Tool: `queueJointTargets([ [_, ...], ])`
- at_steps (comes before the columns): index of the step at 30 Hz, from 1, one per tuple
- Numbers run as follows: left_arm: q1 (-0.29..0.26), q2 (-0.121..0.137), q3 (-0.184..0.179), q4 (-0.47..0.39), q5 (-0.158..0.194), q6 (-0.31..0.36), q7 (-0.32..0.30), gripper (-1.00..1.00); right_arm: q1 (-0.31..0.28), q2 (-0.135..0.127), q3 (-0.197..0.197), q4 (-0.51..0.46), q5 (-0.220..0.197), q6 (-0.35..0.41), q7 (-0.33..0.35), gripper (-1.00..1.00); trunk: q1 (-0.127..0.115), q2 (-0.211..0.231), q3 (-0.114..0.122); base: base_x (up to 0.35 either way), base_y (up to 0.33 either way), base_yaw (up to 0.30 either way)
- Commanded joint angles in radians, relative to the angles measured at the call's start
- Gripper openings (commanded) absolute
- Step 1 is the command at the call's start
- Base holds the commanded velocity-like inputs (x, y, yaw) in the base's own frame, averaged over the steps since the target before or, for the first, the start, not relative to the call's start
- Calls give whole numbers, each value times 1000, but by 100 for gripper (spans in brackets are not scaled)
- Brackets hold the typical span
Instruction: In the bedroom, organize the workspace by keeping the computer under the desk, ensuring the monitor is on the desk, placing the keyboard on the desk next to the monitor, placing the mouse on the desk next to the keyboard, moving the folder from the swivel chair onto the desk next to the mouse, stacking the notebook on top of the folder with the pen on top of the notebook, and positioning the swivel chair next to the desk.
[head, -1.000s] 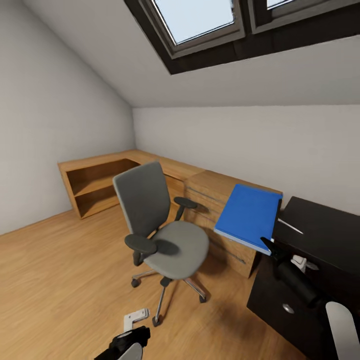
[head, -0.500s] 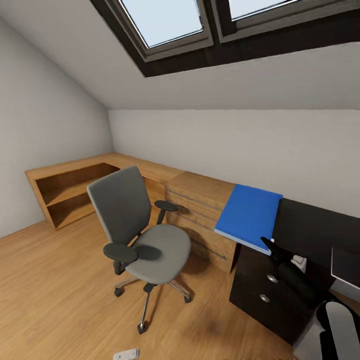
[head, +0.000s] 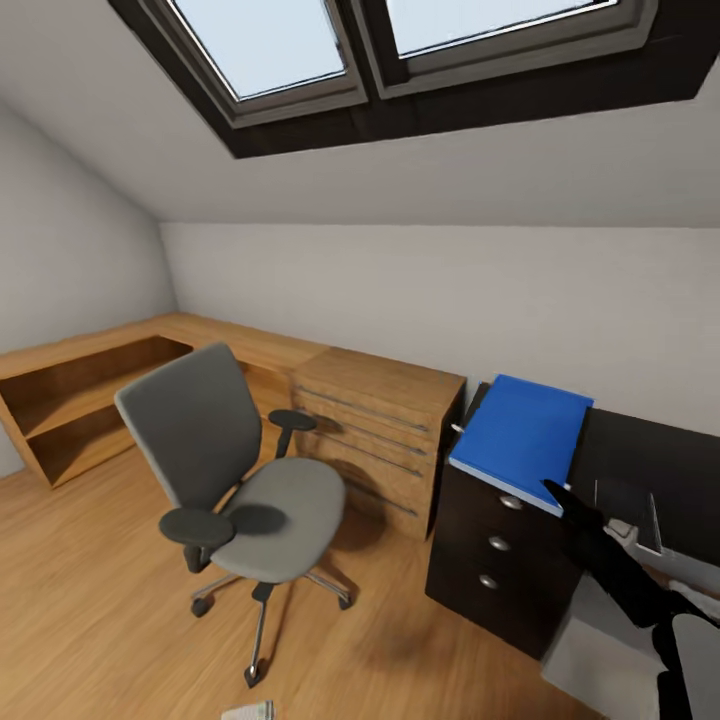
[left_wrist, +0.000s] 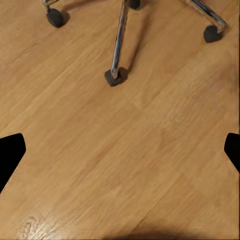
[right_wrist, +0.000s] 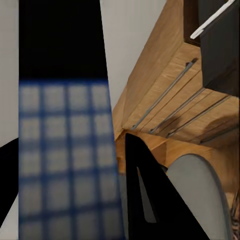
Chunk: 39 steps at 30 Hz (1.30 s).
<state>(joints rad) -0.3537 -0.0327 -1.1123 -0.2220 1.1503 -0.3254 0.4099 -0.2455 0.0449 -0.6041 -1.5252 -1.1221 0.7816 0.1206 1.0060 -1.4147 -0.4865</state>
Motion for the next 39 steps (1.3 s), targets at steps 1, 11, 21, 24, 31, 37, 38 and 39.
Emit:
queueJointTargets([
  [1,-1,0,-9,0,8,-47,6,100,-1,1,-7,0,3,7,-2,-100,-4,7,2,0,0,-284],
  [11,0,-7,-12,35,9,-233,7,100,-1,4,-69,4,1,7,-104,-100,-42,77,30,0,0,-285],
  [21,56,-36,-12,36,5,-520,7,100,-1,1,-107,46,0,7,-110,-100,-81,147,57,0,0,-285],
  [24,57,-37,-14,36,5,-520,4,100,-1,0,-109,48,0,7,-110,-100,-92,168,66,0,0,-285],
  [31,58,-36,-18,37,6,-506,3,100,-1,-2,-110,49,1,7,-110,-100,-115,210,82,0,0,-285],
  [37,58,-32,-16,38,7,-400,7,100,-1,-2,-112,75,-1,3,-110,-100,-115,210,80,0,0,-285],
  [38,58,-31,-15,40,7,-389,8,100,-2,-3,-112,83,-1,-2,-110,-100,-115,210,79,0,0,-285],
  [39,58,-31,-15,41,7,-385,9,100,-2,-3,-112,88,-1,-6,-110,-100,-115,210,79,0,0,-285],
])
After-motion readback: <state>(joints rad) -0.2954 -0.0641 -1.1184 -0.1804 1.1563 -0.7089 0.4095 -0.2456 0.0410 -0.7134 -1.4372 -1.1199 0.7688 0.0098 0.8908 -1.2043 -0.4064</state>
